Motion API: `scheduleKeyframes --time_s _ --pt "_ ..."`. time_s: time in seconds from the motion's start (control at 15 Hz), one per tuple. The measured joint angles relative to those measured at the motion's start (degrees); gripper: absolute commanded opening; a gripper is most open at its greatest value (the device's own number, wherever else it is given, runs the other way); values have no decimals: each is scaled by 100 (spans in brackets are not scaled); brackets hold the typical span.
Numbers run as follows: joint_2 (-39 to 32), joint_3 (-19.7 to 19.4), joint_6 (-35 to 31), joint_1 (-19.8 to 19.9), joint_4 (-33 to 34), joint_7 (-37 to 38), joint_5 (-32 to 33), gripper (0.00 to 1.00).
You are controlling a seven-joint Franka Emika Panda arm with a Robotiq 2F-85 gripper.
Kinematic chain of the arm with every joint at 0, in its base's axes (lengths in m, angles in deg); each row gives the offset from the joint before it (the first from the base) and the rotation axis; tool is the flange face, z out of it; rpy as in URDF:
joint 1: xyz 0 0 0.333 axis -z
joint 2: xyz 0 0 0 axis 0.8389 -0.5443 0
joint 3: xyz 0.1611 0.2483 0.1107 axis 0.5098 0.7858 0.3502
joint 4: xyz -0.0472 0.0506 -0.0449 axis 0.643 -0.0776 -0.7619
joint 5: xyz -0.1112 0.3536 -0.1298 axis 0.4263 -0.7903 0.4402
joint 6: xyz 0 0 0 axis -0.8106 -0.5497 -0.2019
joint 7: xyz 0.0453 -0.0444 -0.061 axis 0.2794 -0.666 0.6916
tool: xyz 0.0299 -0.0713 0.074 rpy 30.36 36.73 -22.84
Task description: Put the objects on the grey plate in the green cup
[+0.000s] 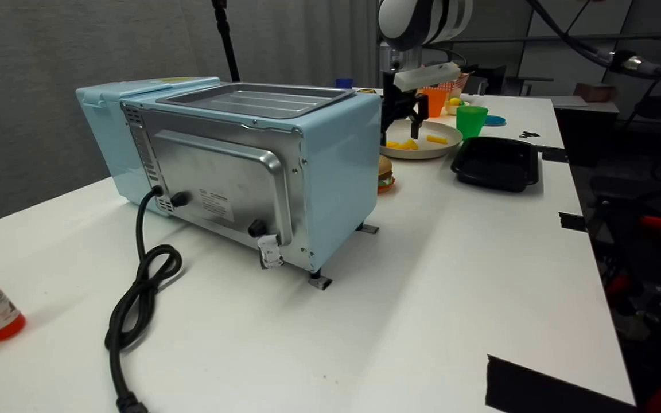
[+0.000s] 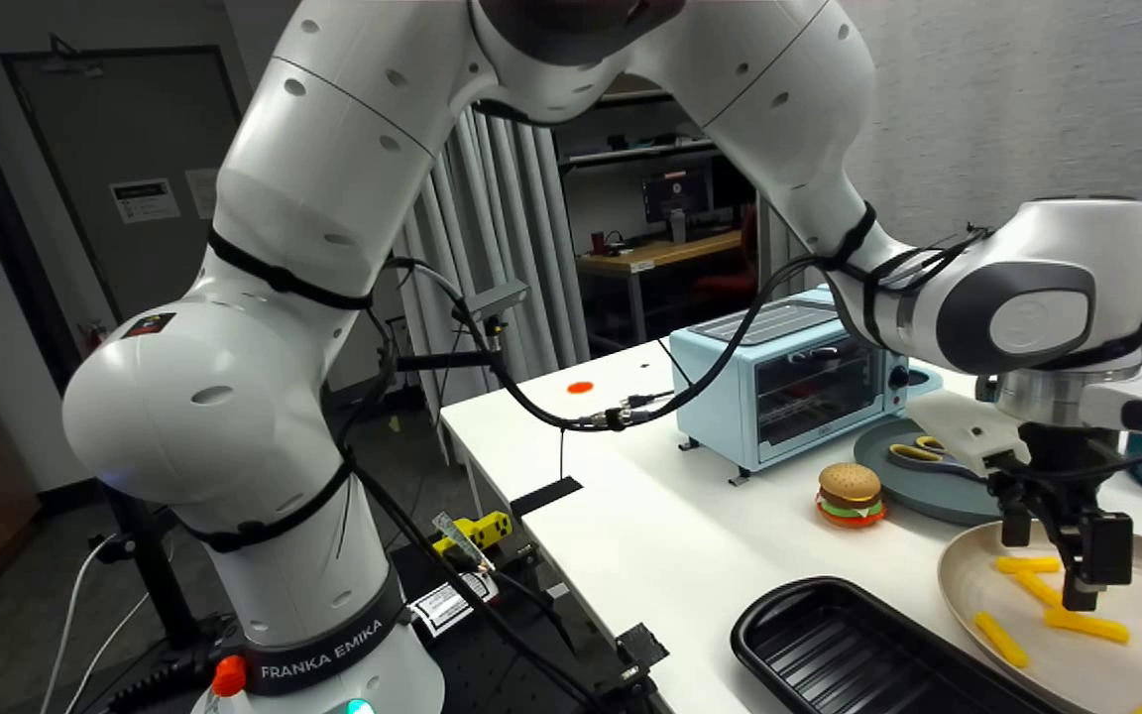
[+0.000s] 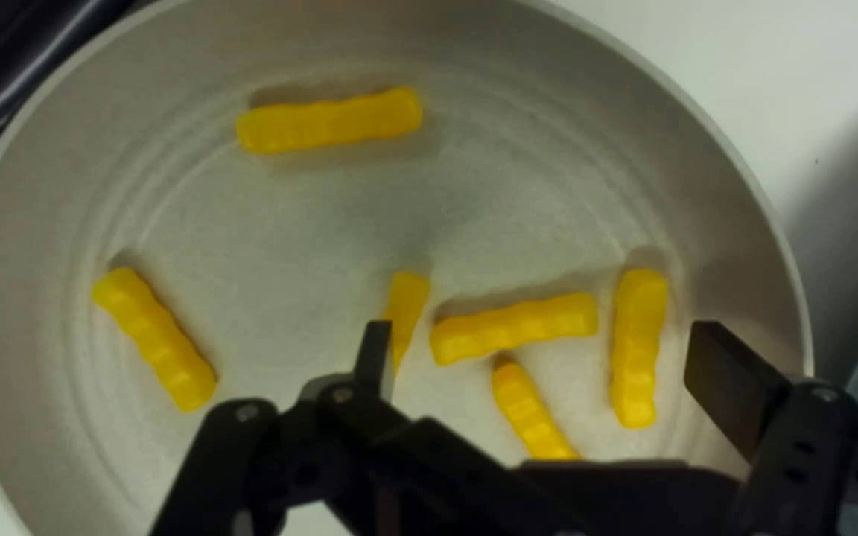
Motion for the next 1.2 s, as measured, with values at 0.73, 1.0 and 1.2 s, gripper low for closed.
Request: scheduleKeyframes --time_s 0.73,1.0,1.2 --pt "-135 -59 0 4 52 11 0 100" --pt "-203 -126 0 10 51 11 0 100" --pt "-213 -146 0 16 52 11 0 100"
